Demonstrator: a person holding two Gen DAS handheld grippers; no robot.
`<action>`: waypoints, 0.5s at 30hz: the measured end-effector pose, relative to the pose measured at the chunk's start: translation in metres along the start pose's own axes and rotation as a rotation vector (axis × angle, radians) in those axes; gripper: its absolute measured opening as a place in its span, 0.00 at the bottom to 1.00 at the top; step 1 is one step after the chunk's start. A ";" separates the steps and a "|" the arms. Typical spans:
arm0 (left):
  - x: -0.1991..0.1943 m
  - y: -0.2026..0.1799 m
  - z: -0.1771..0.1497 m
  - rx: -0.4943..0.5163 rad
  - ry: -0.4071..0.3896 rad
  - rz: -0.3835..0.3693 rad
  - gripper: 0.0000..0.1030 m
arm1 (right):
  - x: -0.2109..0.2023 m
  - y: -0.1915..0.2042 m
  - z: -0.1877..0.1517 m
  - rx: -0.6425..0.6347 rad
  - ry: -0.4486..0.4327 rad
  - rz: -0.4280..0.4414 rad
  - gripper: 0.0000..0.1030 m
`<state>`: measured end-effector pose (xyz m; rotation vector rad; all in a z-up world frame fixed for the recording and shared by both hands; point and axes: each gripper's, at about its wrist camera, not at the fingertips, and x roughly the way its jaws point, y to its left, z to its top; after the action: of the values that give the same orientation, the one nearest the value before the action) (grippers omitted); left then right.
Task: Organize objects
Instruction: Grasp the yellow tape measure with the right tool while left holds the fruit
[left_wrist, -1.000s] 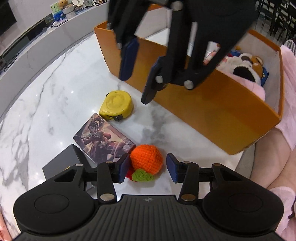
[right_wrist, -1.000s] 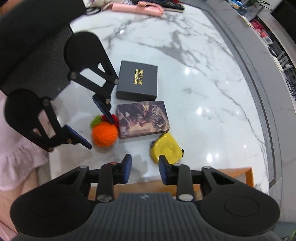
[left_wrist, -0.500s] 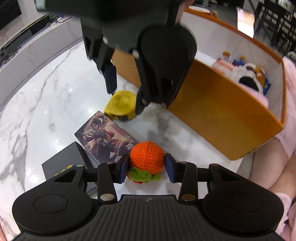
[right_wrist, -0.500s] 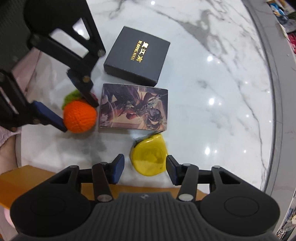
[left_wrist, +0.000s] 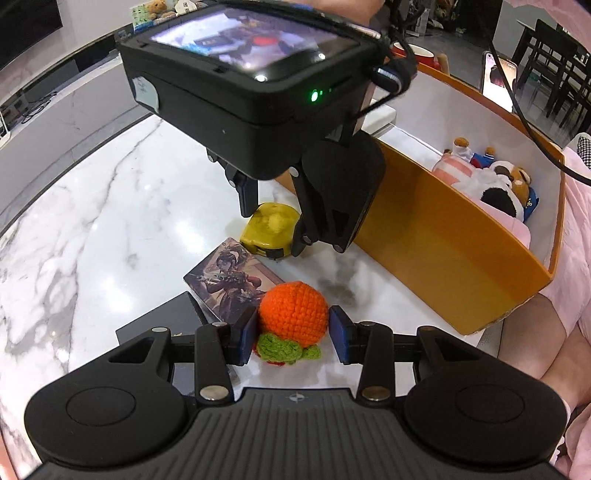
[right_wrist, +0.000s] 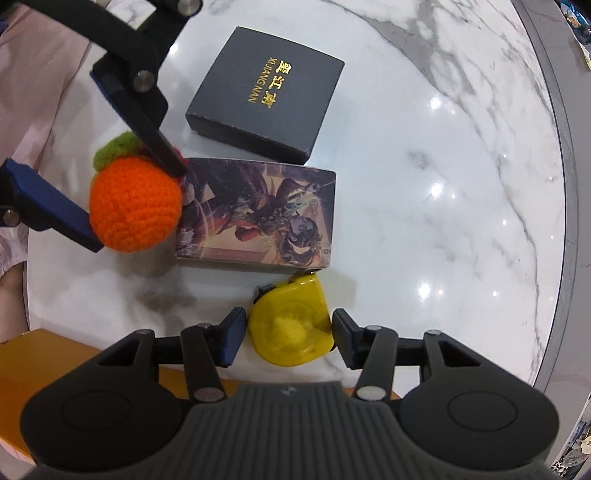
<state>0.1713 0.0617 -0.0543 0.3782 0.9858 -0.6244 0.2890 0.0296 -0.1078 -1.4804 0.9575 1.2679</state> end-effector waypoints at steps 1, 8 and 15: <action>-0.001 0.000 -0.001 -0.001 0.001 0.001 0.46 | 0.001 0.000 0.000 0.001 0.000 -0.001 0.53; -0.002 0.003 -0.004 -0.005 0.007 0.024 0.46 | 0.000 0.003 -0.004 0.028 -0.012 -0.019 0.53; -0.024 -0.004 -0.001 0.001 -0.021 0.068 0.46 | -0.040 0.012 -0.012 0.054 -0.085 -0.062 0.53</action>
<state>0.1589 0.0668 -0.0338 0.4039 0.9489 -0.5660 0.2746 0.0149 -0.0695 -1.3928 0.8766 1.2403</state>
